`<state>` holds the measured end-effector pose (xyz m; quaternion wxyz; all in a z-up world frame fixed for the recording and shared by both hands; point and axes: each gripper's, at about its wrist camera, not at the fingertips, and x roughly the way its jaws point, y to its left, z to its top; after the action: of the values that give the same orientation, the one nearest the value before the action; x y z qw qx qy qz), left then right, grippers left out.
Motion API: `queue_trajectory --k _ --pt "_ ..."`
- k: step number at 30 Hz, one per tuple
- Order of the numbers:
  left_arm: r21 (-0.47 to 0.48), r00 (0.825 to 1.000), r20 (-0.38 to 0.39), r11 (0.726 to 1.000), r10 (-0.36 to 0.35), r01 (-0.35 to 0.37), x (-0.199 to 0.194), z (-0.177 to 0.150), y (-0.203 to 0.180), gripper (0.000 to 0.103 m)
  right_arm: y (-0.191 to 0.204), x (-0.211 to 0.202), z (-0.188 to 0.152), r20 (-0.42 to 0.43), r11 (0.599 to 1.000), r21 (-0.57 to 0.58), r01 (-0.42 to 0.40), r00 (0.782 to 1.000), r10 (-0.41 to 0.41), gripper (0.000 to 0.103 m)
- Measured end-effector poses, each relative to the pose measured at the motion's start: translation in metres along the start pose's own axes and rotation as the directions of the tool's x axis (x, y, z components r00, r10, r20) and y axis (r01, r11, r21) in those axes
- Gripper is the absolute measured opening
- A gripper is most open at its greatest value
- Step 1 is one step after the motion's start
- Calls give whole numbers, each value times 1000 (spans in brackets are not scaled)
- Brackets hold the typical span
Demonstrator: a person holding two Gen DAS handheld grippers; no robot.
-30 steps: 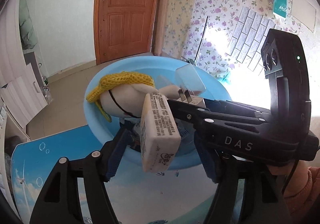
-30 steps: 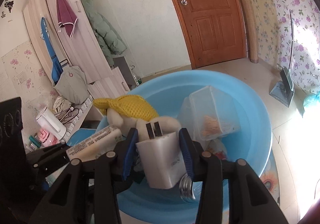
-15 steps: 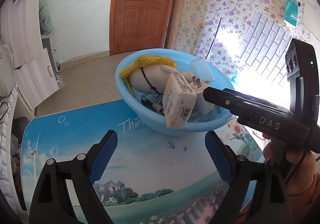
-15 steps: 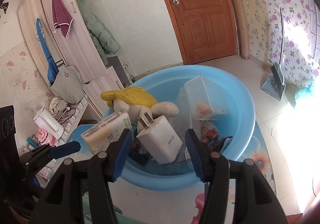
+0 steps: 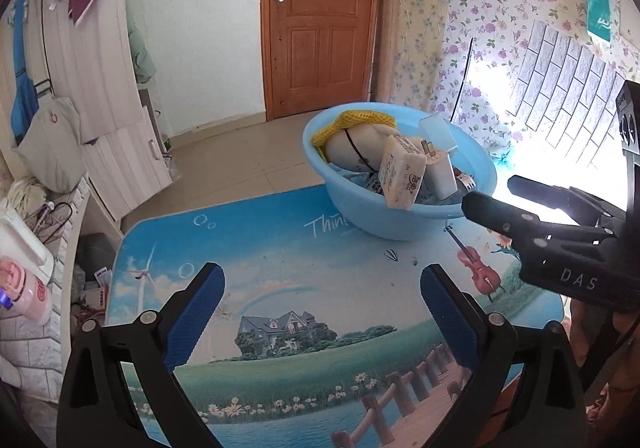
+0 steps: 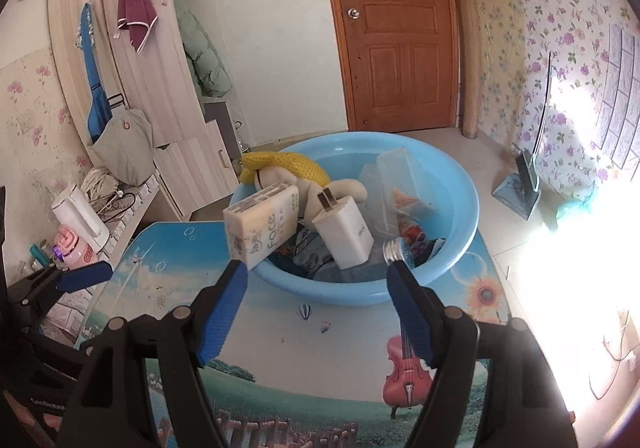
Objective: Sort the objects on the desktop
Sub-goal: 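Withdraw both tools from the basin toward the table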
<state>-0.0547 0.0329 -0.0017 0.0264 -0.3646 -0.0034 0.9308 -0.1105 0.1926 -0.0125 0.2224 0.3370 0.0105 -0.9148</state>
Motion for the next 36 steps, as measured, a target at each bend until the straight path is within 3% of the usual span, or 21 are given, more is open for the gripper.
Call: queue_trajectory --k 3,6,7,10,16,22,28,36 --pt "22 999 43 1000 20 -21 -17 0 1 103 13 -6 -5 0 999 -41 13 1000 -13 78" --pt "39 999 36 999 13 -14 -24 -2 1 103 21 -11 -9 7 999 -41 17 1000 -17 80" --pt "43 999 32 999 12 -13 -25 -3 1 103 23 -14 -9 9 999 -38 14 1000 -14 87" --pt "38 999 27 999 27 -28 -27 -4 2 103 29 -24 -9 31 1000 -31 4 1000 -3 96" --pt "-10 998 40 999 45 -44 -28 -6 13 103 35 -33 -9 48 1000 -28 4 999 -3 100" --pt "-59 999 5 998 37 -37 -21 -8 22 103 23 -34 -11 61 997 18 70 996 -71 103" --pt "-77 999 -2 996 35 -35 -18 -10 26 103 17 -29 -12 42 996 25 88 995 -89 103" --pt "-68 997 48 996 57 -54 -23 -10 25 103 15 -19 -20 22 998 45 44 999 -45 103"
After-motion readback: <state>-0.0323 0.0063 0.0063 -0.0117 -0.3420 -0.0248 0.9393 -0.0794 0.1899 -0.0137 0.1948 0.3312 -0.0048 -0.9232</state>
